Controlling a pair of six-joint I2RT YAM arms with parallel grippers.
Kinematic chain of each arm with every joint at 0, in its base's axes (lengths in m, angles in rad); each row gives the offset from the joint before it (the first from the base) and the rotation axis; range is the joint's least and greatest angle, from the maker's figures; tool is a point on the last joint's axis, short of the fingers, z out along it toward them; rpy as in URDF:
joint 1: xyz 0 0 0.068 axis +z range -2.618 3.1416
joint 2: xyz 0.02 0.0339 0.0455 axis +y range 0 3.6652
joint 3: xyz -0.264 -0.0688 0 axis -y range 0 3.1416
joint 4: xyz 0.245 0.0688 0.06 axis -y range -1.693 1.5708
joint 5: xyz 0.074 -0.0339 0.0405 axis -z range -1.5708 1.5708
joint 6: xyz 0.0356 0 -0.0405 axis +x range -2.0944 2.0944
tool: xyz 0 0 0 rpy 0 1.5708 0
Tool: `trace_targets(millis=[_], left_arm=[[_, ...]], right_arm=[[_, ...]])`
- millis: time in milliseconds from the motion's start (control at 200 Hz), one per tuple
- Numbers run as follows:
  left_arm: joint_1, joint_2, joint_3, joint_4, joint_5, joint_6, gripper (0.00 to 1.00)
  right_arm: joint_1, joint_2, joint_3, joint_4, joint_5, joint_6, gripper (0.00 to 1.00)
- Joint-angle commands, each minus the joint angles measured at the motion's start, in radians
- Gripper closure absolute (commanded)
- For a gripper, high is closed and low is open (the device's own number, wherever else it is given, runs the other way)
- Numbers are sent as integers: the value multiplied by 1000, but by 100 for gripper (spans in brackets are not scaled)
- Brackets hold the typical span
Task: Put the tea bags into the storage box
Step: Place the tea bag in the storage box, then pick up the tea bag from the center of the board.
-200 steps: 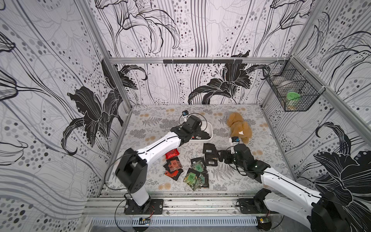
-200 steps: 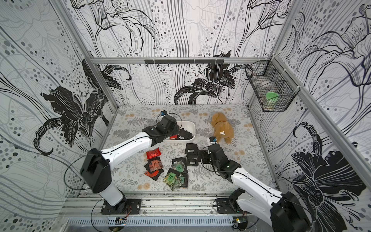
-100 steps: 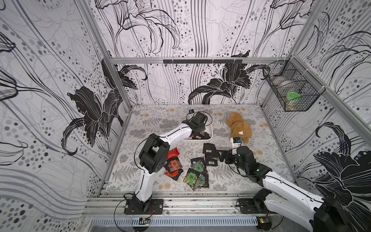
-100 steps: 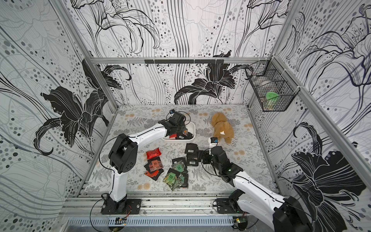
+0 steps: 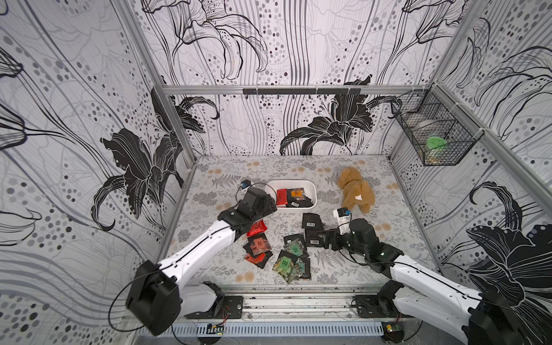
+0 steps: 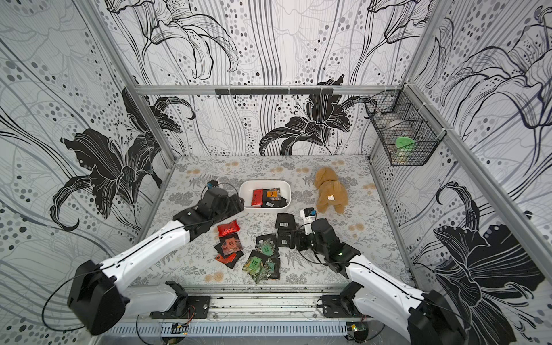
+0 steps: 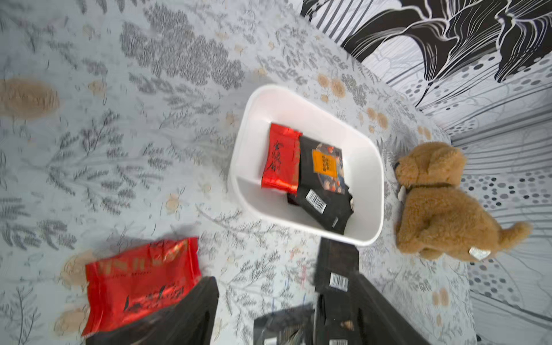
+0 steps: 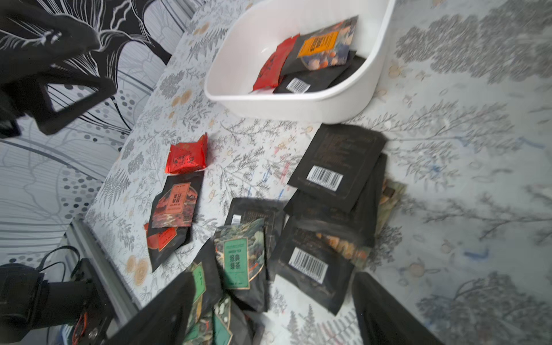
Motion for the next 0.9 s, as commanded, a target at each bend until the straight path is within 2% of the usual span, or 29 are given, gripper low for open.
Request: trace_targets(millis=[0, 170, 235, 285, 486, 626, 706, 891], left_arm=[[-100, -126, -154, 30, 62, -80, 31], [-306, -297, -349, 102, 45, -223, 49], [-383, -332, -411, 147, 4, -299, 58], [-432, -340, -453, 204, -12, -330, 60], [-518, -269, -524, 360, 10, -404, 65], [-540, -203, -524, 398, 9, -410, 68], [-543, -186, -525, 404, 7, -409, 75], [-545, -198, -621, 501, -26, -493, 75]], right_arm=[[169, 28, 89, -123, 101, 160, 24], [360, 127, 114, -67, 174, 350, 49], [404, 156, 104, -16, 201, 415, 56], [418, 176, 90, 40, 197, 467, 60], [468, 218, 62, 111, 259, 614, 60], [490, 285, 71, 120, 253, 646, 58], [497, 332, 83, 135, 246, 661, 58], [501, 401, 90, 158, 247, 673, 59]])
